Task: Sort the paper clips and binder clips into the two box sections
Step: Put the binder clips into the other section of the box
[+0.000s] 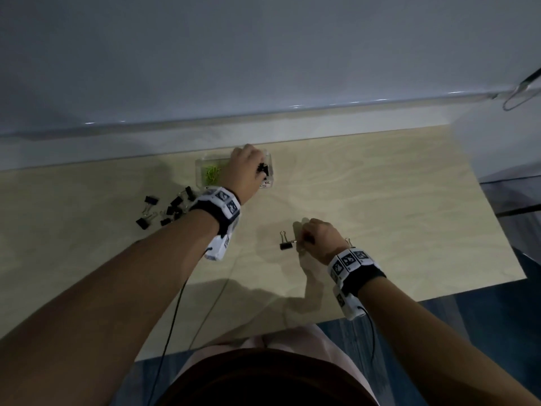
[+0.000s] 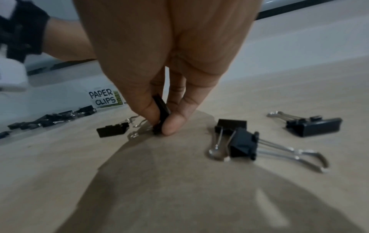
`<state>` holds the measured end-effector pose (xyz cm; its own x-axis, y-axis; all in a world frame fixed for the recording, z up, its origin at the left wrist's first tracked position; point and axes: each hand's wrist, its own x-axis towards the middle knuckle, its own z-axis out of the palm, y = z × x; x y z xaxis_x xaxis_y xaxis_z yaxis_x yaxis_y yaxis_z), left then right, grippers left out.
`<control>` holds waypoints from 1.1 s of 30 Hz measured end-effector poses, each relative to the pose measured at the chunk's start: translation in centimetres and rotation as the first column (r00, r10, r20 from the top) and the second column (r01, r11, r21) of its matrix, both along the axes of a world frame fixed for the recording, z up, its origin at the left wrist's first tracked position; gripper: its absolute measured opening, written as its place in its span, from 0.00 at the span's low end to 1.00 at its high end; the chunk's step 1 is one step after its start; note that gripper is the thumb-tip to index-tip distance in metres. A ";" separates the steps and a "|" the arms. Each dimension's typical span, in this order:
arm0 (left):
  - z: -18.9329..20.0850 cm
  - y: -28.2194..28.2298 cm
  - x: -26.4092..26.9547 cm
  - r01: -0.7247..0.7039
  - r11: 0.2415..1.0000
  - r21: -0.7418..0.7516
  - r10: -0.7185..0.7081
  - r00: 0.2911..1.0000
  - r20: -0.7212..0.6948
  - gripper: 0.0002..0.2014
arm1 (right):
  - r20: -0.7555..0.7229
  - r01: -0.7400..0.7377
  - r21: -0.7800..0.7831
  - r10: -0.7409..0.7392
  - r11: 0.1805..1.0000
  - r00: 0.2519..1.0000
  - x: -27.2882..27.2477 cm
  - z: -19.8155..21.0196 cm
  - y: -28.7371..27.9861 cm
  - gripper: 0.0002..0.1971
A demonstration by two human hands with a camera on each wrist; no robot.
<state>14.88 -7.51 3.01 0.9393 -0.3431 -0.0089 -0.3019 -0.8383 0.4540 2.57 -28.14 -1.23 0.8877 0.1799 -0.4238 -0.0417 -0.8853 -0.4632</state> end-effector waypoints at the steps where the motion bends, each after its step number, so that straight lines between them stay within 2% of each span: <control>1: -0.3 -0.4 -1.3 0.068 0.998 0.001 -0.067 0.998 -0.013 0.14 | 0.014 0.011 0.001 -0.011 1.000 1.000 0.0 -0.1 -0.1 0.03; 2: -0.7 -0.9 -3.1 0.141 0.990 -0.005 -0.141 0.988 -0.060 0.14 | 0.034 0.012 0.002 -0.012 1.000 0.999 -0.1 -0.2 -0.2 0.01; 5: -2.8 -2.3 -8.5 0.359 0.933 0.017 -0.344 0.906 -0.247 0.14 | 0.057 0.004 0.004 -0.004 1.000 0.998 -0.4 -0.5 -0.4 0.07; 7: -4.4 -2.9 -10.6 0.397 0.918 0.012 -0.371 0.868 -0.331 0.18 | 0.059 -0.035 0.021 0.034 0.999 0.998 -0.8 -0.7 -0.7 0.10; 9: -5.2 -3.3 -11.3 0.366 0.930 0.018 -0.336 0.871 -0.358 0.17 | 0.042 -0.061 0.026 0.060 0.998 0.997 -1.0 -0.5 -0.7 0.11; 12: -5.5 -3.2 -11.2 0.311 0.950 -0.003 -0.292 0.891 -0.346 0.09 | 0.030 -0.083 0.002 0.083 0.997 0.996 -1.0 -0.3 -0.7 0.14; 16: -5.0 -2.0 -10.5 0.303 0.952 -0.055 -0.304 0.898 -0.317 0.05 | 0.043 -0.117 0.006 0.117 0.993 0.992 -0.6 -0.3 -0.6 0.03; 19: -3.9 -0.9 -9.5 0.215 0.969 -0.118 -0.239 0.937 -0.255 0.06 | 0.019 -0.139 -0.021 0.139 0.990 0.990 0.0 0.0 -0.3 0.03; 22: -2.0 0.0 -6.5 0.047 0.989 -0.142 -0.071 0.983 -0.170 0.07 | 0.045 -0.090 0.001 0.090 0.996 0.995 1.5 0.9 0.7 0.09; 26: -0.4 1.0 -1.6 -0.106 0.974 -0.198 0.088 0.991 -0.098 0.08 | 0.199 0.054 0.121 -0.078 0.991 0.977 6.4 3.2 3.7 0.05; 30: -0.1 1.7 0.5 -0.148 0.979 -0.137 0.136 0.986 -0.097 0.11 | 0.296 0.107 0.133 -0.143 0.985 0.944 11.3 4.9 6.7 0.08; 33: -0.4 1.6 -0.5 -0.146 0.980 -0.137 0.141 0.989 -0.050 0.13 | 0.288 0.097 0.141 -0.135 0.985 0.948 12.3 5.5 6.2 0.12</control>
<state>14.37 -5.93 2.63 0.9787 -0.2053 -0.0092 -0.1621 -0.7988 0.5794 14.88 -21.92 4.26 0.9874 0.1026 -0.1202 0.0149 -0.8175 -0.5757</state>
